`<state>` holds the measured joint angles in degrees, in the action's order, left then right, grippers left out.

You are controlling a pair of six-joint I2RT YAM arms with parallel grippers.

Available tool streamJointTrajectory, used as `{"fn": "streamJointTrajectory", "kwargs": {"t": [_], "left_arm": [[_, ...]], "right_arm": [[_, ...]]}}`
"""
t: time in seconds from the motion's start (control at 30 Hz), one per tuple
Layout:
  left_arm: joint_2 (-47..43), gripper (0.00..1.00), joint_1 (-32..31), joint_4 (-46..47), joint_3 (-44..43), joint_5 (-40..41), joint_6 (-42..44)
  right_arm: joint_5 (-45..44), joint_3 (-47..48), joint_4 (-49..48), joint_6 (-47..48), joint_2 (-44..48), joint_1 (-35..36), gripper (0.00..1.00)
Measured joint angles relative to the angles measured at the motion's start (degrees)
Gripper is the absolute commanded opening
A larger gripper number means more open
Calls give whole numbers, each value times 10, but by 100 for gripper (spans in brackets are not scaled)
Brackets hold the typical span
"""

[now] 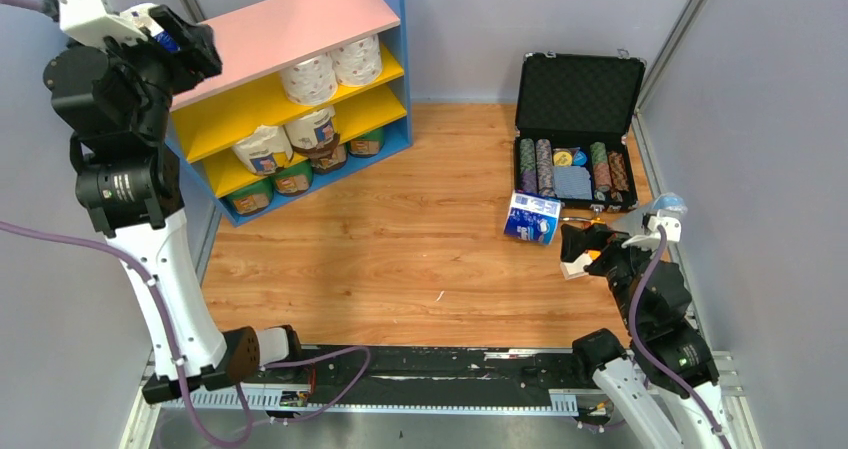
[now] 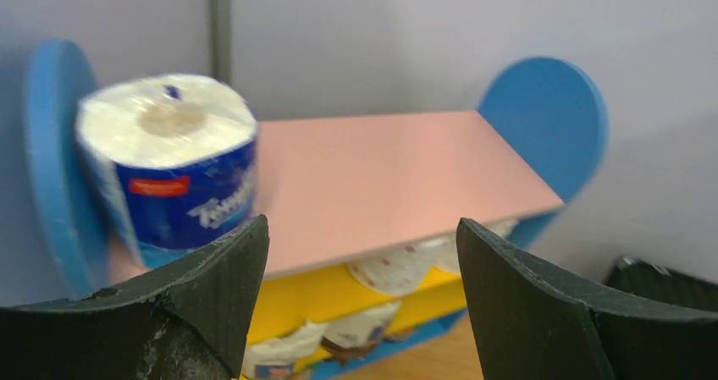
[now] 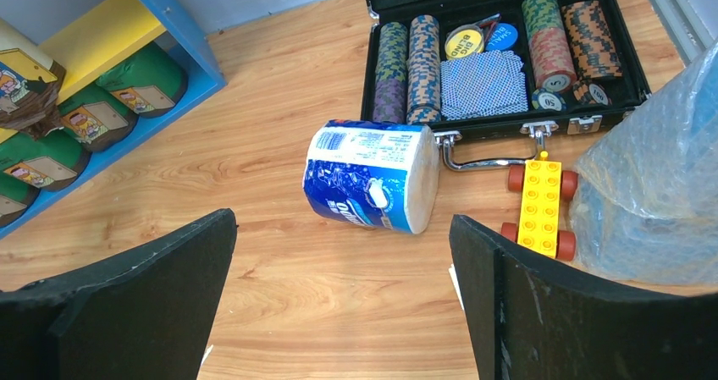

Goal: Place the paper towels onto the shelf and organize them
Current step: Place the paper towel on the shelf, then adjust the paper towel at the center of the board.

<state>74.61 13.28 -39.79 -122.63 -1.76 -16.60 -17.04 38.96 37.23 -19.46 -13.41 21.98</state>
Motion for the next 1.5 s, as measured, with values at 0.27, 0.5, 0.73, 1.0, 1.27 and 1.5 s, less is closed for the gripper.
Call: {"fn": "streamJointTrajectory", "kwargs": {"t": [0.27,0.5,0.73,1.0,1.27,1.5], "left_arm": [[-118,88,-109,72,231,-123,-61],[-159,89,-281,110,424,-147,-76],[-114,92,-422,226,588,-137,-103],[74,92,-524,432,631,-137,-150],[251,89,-558,638,625,-163,-234],[378,88,-572,754,610,-196,-297]], "right_arm": [[17,60,7,-47,-118,0,100],[35,73,-6,-89,-261,-17,100],[126,28,-78,-127,-324,-121,100],[228,-30,-145,-151,-323,-214,100],[275,-63,-161,-160,-301,-243,100],[304,-63,-155,-164,-204,-243,100]]}}
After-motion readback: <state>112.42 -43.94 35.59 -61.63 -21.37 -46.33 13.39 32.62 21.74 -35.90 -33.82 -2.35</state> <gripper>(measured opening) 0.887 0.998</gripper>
